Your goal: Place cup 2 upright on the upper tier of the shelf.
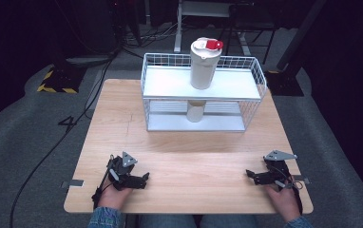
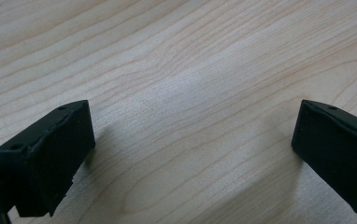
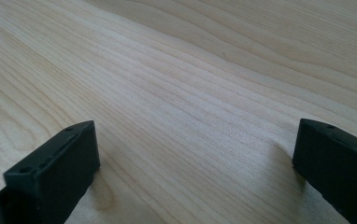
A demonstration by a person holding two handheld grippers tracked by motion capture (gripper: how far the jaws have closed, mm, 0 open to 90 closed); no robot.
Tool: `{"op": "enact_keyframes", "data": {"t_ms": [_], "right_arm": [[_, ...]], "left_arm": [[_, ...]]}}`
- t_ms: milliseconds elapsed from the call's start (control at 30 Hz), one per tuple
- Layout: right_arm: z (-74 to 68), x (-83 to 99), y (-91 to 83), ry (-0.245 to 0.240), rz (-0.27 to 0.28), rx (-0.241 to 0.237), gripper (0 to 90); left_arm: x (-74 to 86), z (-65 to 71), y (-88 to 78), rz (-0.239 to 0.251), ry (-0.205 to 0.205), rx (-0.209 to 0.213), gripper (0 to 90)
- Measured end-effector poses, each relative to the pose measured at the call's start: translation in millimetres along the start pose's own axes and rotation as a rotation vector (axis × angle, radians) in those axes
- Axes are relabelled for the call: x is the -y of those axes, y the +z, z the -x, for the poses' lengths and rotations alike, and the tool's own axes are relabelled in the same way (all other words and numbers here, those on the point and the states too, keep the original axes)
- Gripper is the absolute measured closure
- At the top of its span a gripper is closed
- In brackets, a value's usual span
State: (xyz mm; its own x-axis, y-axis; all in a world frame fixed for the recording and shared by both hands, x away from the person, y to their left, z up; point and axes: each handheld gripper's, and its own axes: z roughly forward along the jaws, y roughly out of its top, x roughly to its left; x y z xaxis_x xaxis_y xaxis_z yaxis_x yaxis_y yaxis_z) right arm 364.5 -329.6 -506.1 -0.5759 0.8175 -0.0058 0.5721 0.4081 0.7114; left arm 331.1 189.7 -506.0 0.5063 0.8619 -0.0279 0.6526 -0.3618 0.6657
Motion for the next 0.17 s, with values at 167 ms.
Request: {"op": "enact_keyframes", "data": {"t_ms": [167], "right_arm": [[0.0,0.0,0.0,0.000,0.000,0.000,0.6]], "left_arm": [[-0.4,-4.2,0.2,-0.001,-0.001,-0.002,0.0]]}}
